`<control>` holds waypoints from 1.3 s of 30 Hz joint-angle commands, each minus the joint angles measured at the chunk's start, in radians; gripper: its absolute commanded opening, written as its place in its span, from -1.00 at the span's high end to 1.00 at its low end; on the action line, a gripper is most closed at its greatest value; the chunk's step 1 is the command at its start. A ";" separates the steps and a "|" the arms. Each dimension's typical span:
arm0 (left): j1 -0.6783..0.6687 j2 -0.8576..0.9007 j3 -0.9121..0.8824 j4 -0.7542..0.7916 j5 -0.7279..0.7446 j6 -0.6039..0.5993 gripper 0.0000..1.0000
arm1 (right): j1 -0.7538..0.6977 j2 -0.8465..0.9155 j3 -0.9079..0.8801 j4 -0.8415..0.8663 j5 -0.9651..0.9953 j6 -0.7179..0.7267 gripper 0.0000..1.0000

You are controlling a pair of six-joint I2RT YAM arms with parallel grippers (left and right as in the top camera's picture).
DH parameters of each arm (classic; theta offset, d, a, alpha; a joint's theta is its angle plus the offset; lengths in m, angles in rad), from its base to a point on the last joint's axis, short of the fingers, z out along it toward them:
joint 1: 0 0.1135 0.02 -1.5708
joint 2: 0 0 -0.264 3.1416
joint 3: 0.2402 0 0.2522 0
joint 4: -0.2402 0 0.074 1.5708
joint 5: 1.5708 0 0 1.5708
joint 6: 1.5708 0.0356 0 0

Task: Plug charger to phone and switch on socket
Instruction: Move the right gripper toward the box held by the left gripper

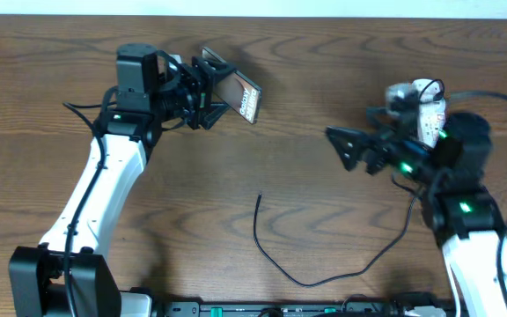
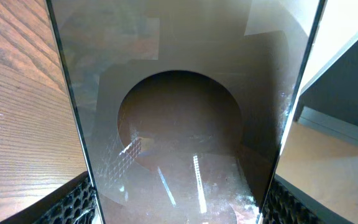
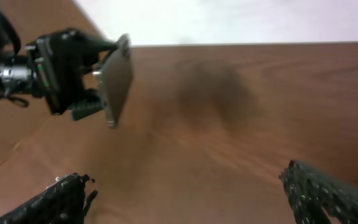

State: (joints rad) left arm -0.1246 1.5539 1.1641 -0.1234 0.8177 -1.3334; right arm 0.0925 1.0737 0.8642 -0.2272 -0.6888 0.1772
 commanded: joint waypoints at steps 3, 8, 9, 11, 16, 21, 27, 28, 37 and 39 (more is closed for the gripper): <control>-0.024 -0.018 0.026 0.011 -0.026 0.012 0.85 | 0.065 0.104 0.024 0.081 -0.046 0.140 -0.99; -0.048 -0.018 0.026 0.011 -0.053 -0.026 0.86 | 0.085 0.163 0.024 0.187 -0.048 0.272 -0.99; -0.054 -0.018 0.026 0.011 -0.056 -0.034 0.86 | 0.090 0.170 0.024 0.198 -0.048 0.258 -0.96; -0.069 -0.018 0.026 0.011 -0.068 -0.049 0.85 | 0.101 0.179 0.024 0.213 -0.048 0.224 -0.91; -0.109 -0.018 0.026 0.009 -0.117 -0.088 0.86 | 0.146 0.190 0.024 0.213 -0.043 0.128 -0.84; -0.136 -0.018 0.026 0.008 -0.131 -0.136 0.86 | 0.185 0.196 0.024 0.205 -0.027 0.048 -0.86; -0.163 -0.018 0.026 0.007 -0.131 -0.151 0.86 | 0.222 0.219 0.024 0.182 -0.009 0.004 -0.86; -0.170 -0.018 0.026 0.007 -0.131 -0.151 0.85 | 0.230 0.227 0.024 0.183 -0.006 0.000 -0.86; -0.221 -0.018 0.026 -0.005 -0.134 -0.151 0.86 | 0.276 0.256 0.024 0.189 0.067 0.001 -0.75; -0.230 -0.018 0.026 -0.014 -0.145 -0.151 0.86 | 0.279 0.256 0.024 0.201 0.078 0.001 -0.74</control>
State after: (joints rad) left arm -0.3420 1.5539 1.1641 -0.1360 0.6796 -1.4742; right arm 0.3580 1.3289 0.8688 -0.0380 -0.6498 0.1963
